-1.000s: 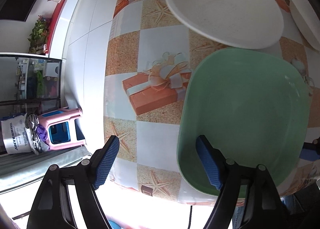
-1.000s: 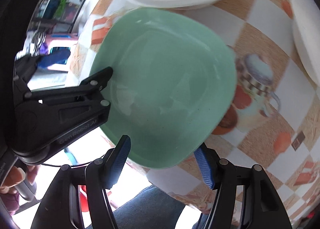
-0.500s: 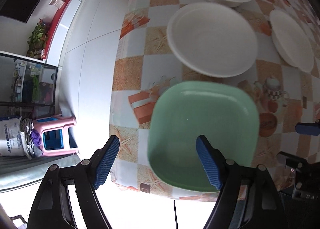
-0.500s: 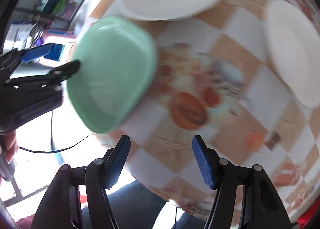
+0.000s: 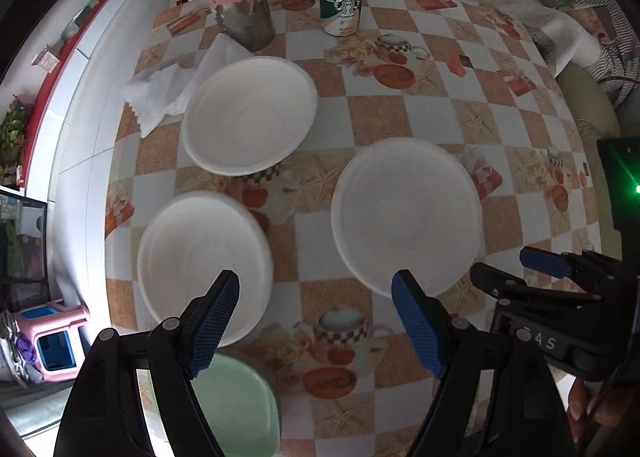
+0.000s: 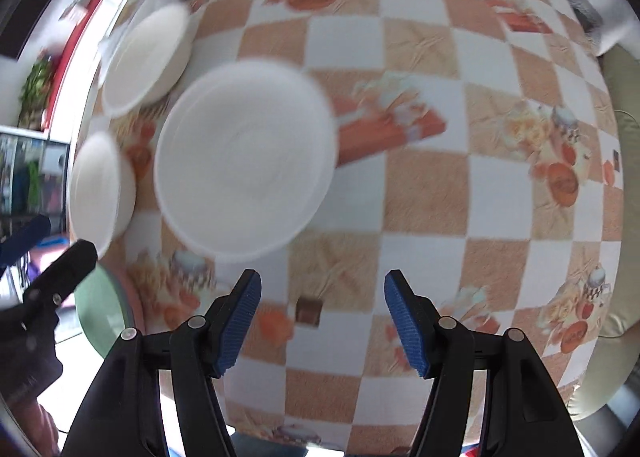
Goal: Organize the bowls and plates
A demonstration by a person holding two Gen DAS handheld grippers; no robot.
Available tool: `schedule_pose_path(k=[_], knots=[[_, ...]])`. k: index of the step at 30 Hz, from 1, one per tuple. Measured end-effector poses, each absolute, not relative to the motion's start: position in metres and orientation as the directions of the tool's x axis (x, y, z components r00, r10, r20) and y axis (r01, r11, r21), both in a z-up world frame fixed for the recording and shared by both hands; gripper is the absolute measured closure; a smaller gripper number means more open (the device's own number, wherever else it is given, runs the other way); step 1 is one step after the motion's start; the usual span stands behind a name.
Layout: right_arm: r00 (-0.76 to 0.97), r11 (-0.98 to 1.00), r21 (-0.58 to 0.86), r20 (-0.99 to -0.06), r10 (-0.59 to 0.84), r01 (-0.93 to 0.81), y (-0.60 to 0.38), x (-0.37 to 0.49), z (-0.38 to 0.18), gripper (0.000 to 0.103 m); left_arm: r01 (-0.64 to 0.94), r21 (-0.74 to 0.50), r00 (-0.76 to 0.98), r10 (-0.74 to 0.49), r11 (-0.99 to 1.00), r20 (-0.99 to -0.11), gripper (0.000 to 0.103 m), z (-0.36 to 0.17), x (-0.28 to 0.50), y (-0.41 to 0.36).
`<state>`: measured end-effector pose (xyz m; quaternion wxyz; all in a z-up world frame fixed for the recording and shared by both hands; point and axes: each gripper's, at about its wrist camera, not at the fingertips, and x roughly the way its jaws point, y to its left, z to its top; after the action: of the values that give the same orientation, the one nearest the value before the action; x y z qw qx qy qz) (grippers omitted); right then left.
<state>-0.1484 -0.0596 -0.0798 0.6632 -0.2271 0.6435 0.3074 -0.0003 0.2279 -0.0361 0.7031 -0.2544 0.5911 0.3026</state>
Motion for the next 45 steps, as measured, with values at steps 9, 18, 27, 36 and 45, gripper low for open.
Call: schedule_pose_path(k=[9, 18, 27, 36, 45], knots=[[-0.032, 0.774, 0.098, -0.994, 0.1, -0.625, -0.053, -0.09, -0.099, 0.037, -0.697, 0.032, 0.029, 0.073, 0.716, -0.997, 0.049, -0.081, 0.038, 0.247], [-0.085, 0.752, 0.135, -0.991, 0.105, -0.646, -0.034, -0.091, -0.117, 0.072, -0.707, -0.015, -0.004, -0.025, 0.707, -1.0, 0.079, -0.115, 0.05, 0.251], [-0.136, 0.721, 0.169, -0.985, 0.104, -0.672, -0.048, -0.099, -0.12, 0.084, -0.632, -0.019, -0.007, -0.031, 0.775, -1.0, 0.081, -0.113, 0.047, 0.196], [-0.147, 0.713, 0.099, -0.989, -0.006, -0.695, -0.155, -0.103, -0.13, 0.082, -0.465, -0.051, -0.042, -0.08, 0.884, -0.996, 0.079, -0.123, 0.023, 0.067], [-0.134, 0.709, 0.056, -0.989, -0.055, -0.703, -0.209, -0.111, -0.134, 0.082, -0.355, -0.013, -0.056, -0.035, 0.935, -0.998, 0.054, -0.121, 0.008, 0.016]])
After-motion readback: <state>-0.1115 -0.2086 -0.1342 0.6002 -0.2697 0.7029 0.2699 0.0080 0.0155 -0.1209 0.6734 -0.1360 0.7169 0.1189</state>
